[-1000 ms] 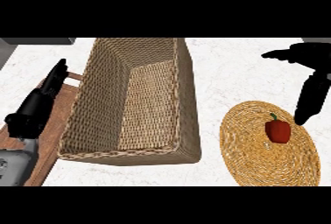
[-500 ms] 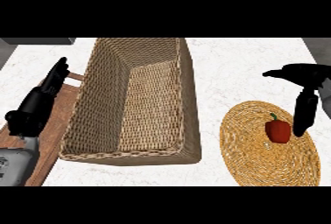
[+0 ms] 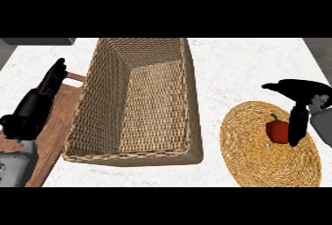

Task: Pick the bell pepper from the placemat and place it in the basket

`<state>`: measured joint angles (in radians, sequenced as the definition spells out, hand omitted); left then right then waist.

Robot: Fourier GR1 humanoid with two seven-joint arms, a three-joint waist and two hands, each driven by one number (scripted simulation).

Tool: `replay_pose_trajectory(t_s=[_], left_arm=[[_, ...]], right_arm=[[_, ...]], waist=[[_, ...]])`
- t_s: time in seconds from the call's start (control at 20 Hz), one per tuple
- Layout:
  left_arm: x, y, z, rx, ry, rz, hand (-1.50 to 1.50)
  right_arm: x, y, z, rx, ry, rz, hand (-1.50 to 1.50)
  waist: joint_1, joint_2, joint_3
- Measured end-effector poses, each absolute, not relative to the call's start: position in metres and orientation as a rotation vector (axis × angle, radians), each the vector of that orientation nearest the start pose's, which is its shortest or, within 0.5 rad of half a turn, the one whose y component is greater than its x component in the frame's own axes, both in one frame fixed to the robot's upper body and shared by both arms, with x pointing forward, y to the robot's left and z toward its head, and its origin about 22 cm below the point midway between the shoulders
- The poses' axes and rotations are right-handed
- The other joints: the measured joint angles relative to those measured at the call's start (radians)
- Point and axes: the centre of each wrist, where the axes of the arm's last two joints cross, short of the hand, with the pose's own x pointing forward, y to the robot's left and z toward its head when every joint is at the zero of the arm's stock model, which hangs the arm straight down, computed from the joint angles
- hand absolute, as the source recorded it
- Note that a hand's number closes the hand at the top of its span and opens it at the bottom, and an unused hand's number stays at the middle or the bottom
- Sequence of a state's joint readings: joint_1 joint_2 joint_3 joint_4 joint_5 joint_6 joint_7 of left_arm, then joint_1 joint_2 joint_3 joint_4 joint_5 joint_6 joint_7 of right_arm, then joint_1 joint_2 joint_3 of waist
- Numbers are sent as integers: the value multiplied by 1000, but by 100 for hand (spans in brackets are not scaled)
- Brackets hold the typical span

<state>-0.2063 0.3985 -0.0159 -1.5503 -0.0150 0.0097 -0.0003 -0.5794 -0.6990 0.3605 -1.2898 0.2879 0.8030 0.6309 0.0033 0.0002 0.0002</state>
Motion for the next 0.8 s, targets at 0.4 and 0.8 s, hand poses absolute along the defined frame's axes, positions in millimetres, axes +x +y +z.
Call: replay_pose_trajectory(t_s=[0.4,0.8], left_arm=[[288,291,75,295,-1724,-372,0],[286,291,77,297,-1721,-372,0]], right_arm=[[344,-292,116,-628,-567,1399,-150],[334,-293,97,-624,-589,1370,-150]], waist=[[-2,0,0],[-2,-1,0]])
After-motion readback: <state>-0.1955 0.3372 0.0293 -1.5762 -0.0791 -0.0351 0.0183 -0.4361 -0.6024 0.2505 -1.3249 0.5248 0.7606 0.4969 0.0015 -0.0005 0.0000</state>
